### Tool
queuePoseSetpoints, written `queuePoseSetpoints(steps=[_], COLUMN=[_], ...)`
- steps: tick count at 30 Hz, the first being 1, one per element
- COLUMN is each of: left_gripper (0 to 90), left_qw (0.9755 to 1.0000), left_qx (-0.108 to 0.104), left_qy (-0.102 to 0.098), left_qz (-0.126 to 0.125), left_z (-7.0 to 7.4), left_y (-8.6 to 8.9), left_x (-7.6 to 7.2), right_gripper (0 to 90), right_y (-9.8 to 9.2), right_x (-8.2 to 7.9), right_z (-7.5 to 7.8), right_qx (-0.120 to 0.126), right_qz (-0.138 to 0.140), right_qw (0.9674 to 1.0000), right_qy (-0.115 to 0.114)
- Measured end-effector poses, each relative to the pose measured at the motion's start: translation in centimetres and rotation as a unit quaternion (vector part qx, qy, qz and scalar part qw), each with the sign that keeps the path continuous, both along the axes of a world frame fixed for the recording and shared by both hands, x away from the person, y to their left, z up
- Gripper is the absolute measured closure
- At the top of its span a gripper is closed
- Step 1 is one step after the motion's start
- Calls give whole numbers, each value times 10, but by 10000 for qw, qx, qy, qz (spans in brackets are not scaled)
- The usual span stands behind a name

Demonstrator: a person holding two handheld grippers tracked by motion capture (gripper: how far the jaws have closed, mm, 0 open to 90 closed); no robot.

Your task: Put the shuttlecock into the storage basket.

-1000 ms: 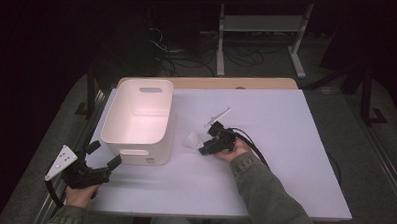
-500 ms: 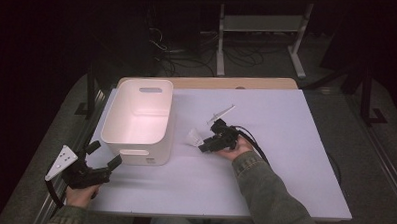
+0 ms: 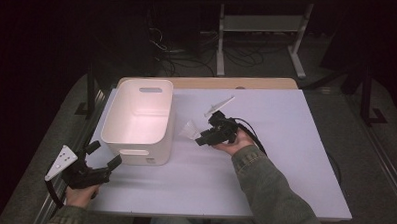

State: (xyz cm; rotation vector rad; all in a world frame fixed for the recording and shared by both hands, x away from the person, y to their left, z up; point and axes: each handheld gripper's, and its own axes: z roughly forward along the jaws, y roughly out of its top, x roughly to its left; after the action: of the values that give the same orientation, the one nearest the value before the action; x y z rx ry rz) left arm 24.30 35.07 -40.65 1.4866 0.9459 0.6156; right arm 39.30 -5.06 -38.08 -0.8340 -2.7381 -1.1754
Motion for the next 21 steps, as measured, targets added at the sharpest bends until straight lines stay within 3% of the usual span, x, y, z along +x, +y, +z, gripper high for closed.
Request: queuePoseSetpoints(steps=[21], left_gripper=[0], left_qw=[10000], left_qx=[4], left_qy=[4], left_qz=[10], left_z=[0], left_y=[1], left_x=[0], right_gripper=[634], right_y=[-5], right_x=[-1], right_z=[33], right_qx=[331], right_qz=[-44], right_qw=[9992], right_qy=[-232])
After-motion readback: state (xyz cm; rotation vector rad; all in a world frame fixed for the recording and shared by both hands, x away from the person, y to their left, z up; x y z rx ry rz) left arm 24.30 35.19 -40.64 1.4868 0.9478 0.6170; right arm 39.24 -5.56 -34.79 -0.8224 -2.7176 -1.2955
